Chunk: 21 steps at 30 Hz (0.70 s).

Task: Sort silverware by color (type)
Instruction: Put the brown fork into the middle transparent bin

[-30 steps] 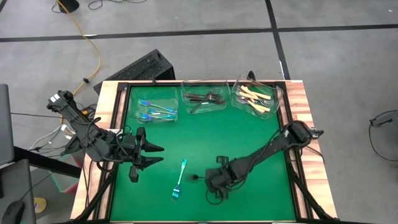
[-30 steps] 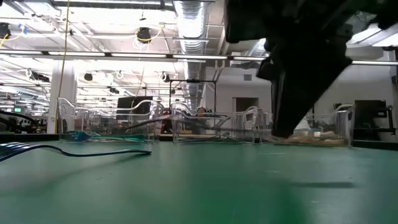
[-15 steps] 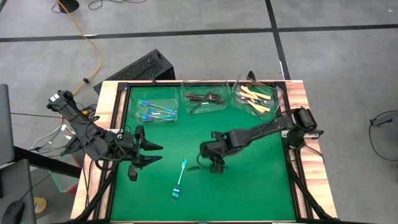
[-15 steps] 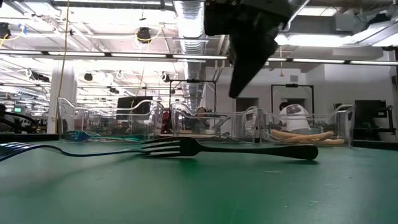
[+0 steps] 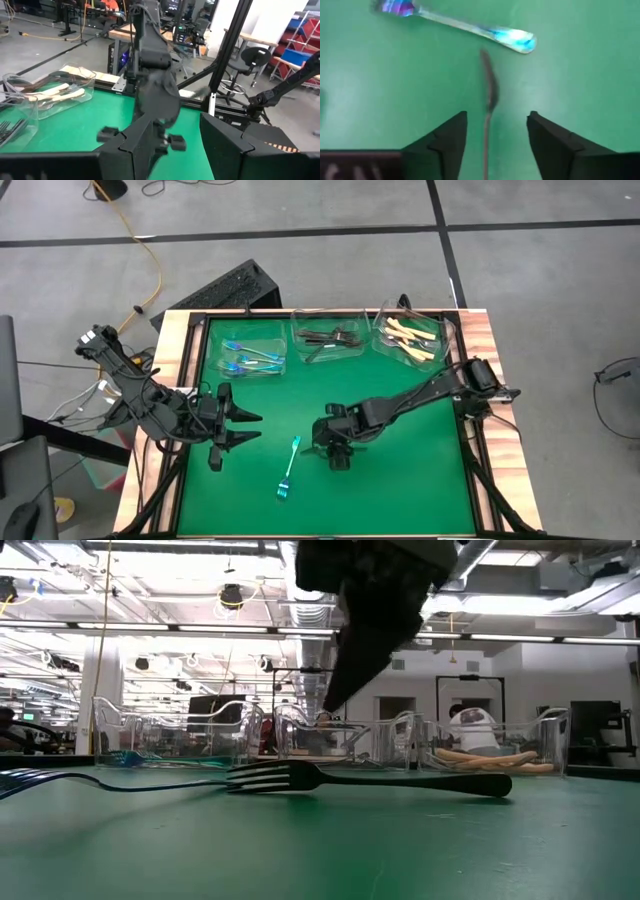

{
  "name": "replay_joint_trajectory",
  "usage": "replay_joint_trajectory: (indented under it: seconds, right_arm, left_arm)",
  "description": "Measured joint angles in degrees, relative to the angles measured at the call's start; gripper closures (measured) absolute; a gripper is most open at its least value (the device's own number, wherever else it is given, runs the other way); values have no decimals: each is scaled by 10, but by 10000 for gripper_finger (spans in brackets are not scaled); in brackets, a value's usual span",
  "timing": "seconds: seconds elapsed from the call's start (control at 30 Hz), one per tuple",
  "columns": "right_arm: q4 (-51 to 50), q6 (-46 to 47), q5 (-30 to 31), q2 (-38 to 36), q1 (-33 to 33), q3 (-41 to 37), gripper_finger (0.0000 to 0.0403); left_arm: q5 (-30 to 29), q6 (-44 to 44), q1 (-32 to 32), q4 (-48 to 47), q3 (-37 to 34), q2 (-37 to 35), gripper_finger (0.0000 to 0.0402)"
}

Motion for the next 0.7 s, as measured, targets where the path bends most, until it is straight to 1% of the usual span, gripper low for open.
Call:
replay_joint_trajectory:
  seconds: [0.07, 0.13, 0.37, 0.5, 0.57, 0.6, 0.7]
  right_arm:
    - [-1, 0, 0, 6, 5, -2, 162]
    - [7, 0, 1, 19, 9, -2, 152]
    - [2, 5, 10, 78, 9, -3, 149]
    - [-12, 24, 21, 91, 3, 0, 152]
    - [-22, 38, 24, 91, -1, 0, 165]
    - [-25, 44, 35, 91, -1, 0, 178]
    - [-36, 52, 72, 88, 1, 0, 237]
  left_arm:
    - [0, -5, 0, 0, 0, 0, 254]
    - [0, -10, 0, 0, 0, 0, 254]
    - [-1, -26, 0, -5, 0, 0, 254]
    - [-1, -27, 0, -13, 0, 0, 254]
    - [-1, -28, 0, -12, 0, 0, 254]
    - [-1, -28, 0, -12, 0, 0, 254]
    - [-1, -27, 0, -13, 0, 0, 254]
